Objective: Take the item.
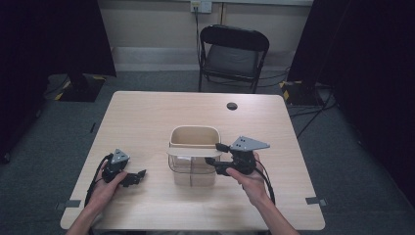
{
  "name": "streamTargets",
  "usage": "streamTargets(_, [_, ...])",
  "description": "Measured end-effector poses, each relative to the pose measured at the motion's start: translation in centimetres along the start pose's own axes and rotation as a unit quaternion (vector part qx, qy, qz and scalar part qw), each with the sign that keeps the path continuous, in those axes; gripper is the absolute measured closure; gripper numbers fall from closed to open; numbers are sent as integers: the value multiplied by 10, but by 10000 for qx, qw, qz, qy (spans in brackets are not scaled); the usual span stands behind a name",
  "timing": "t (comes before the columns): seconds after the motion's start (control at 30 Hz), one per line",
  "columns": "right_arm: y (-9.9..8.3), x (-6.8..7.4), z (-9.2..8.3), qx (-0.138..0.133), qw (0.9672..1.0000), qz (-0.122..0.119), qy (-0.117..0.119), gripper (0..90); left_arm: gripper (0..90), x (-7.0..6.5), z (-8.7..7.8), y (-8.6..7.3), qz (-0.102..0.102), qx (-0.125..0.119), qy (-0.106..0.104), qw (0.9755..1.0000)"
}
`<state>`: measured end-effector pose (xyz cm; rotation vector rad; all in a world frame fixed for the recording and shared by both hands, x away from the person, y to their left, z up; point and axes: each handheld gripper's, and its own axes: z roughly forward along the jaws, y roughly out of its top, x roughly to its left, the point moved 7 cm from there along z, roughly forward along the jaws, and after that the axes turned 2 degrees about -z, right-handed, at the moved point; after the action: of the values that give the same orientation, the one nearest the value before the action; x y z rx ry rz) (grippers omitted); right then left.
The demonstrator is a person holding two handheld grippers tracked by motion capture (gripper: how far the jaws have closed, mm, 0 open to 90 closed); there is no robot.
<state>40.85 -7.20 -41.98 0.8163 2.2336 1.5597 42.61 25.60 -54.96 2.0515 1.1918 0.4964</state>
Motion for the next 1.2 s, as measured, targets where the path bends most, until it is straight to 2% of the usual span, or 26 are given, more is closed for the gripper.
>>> streamTargets(1.2, [12,-4,0,-63,9999,21,127,467,115,0,0,0,8,6,1,10000])
